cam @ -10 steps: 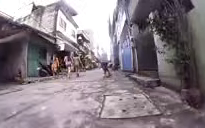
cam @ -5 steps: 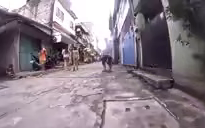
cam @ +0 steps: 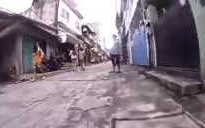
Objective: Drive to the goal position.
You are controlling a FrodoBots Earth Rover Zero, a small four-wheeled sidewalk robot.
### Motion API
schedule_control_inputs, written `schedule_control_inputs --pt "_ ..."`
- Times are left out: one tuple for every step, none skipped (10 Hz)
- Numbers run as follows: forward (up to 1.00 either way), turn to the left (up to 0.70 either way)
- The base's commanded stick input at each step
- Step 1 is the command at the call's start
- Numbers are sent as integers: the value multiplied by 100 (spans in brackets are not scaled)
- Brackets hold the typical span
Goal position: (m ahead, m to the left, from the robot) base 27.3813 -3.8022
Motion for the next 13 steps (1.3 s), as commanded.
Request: schedule_control_inputs --pt "100 0" --pt "100 0" --pt "100 0" --pt "100 0" --pt "100 0" --pt "100 0" --pt "100 0" --pt "100 0" --pt "100 0" --pt "100 0" --pt "100 0" --pt "100 5" --pt "100 27"
